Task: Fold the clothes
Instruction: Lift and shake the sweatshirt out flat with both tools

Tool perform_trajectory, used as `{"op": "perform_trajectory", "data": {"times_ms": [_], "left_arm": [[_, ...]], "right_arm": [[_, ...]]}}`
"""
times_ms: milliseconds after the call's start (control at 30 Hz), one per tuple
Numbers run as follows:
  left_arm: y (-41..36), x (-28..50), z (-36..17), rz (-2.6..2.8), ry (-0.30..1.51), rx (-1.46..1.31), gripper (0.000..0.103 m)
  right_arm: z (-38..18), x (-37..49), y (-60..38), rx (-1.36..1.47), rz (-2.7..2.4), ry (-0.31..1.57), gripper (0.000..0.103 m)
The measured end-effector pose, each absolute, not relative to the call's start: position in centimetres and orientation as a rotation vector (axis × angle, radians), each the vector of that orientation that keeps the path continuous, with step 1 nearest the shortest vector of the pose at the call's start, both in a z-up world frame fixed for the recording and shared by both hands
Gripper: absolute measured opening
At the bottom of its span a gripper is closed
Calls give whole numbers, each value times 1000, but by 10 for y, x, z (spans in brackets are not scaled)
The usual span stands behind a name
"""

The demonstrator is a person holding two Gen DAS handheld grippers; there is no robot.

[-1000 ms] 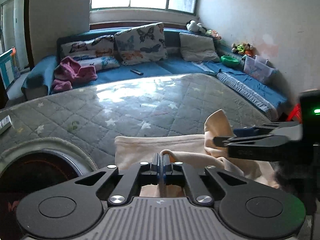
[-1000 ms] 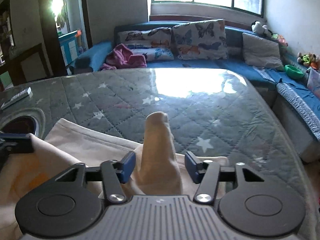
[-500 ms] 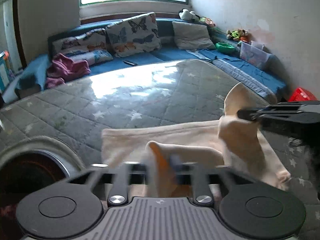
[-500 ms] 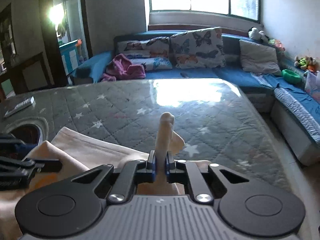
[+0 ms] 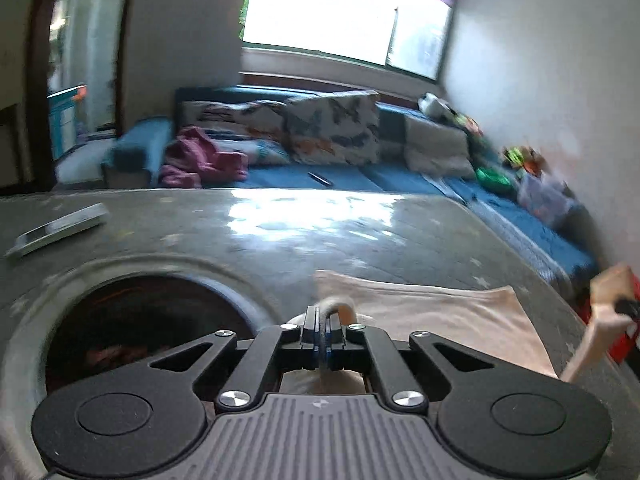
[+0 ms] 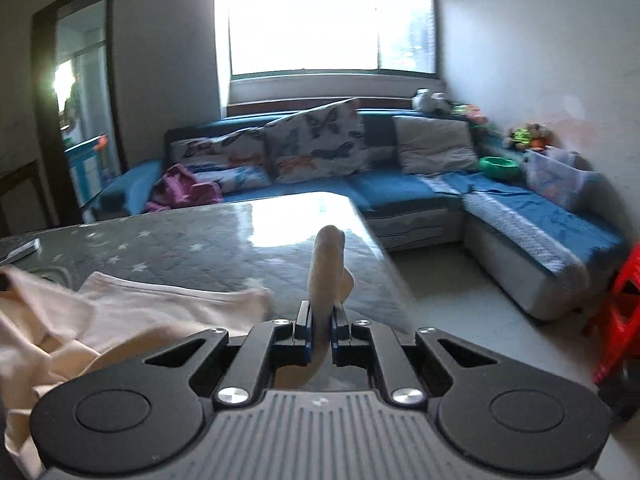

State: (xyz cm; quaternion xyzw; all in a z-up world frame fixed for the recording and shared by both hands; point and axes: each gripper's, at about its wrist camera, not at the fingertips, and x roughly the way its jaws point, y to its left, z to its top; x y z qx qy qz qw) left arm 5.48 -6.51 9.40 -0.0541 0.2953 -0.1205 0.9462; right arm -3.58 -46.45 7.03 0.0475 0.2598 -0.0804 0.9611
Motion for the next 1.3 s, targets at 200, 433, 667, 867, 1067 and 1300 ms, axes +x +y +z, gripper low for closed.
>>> {"op": "perform_trajectory", "data": {"times_ms": [200,433,667,867,1067,1300], "left_arm": [[-14,7,91,-151,627,-170,3],[4,-17,61,-101,743,-153,6],[-8,-48,74,-152,684,-87,15],[-43,-66,93,-339,649,-69,17],[-109,-60,78,-509,688,18,34],[-151,-46,56,-566,731,105,39]], "right_arm": [[54,-84,-498,165,-278,535,7],[19,-99,-522,206,-344,647,17],[29,-126,-520,178,-345,643,26],[48,-138,-495,149,-291,604,31],[53,-121,-430,75,0,616,31],[44,-98,-352,-85,270,663,31]]}}
